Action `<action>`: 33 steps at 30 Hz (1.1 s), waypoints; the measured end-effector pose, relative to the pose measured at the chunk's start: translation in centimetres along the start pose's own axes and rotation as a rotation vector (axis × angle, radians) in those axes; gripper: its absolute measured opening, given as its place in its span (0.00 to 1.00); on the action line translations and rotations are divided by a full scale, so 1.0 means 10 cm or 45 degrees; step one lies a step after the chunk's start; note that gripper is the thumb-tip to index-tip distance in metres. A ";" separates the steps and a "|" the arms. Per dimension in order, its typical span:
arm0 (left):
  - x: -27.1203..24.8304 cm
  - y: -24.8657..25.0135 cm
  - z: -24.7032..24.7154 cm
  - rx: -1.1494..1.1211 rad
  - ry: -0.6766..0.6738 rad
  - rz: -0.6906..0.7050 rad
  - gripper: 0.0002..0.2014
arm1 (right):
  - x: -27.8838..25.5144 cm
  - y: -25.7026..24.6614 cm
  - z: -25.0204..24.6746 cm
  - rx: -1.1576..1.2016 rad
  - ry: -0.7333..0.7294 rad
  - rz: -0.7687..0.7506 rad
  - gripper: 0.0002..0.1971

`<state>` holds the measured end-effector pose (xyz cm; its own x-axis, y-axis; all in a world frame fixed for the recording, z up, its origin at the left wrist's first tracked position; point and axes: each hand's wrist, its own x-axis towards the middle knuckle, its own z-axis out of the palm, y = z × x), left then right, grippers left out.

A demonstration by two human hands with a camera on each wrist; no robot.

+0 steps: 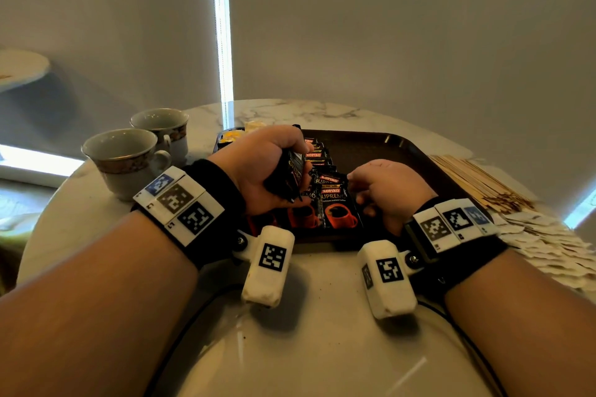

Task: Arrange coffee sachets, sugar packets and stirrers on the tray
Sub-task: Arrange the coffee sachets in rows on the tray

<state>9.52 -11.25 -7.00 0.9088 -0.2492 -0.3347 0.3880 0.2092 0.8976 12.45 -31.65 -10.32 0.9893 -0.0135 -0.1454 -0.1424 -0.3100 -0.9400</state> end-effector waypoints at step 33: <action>-0.11 0.05 0.09 -0.094 0.008 0.180 0.20 | -0.27 -0.20 -0.05 0.259 -0.081 -0.380 0.12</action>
<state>8.57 -11.73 -5.98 0.9559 -0.2068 -0.2087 0.2664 0.3107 0.9124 10.08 -31.45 -7.89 0.9852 0.1099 0.1317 0.1424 -0.0957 -0.9852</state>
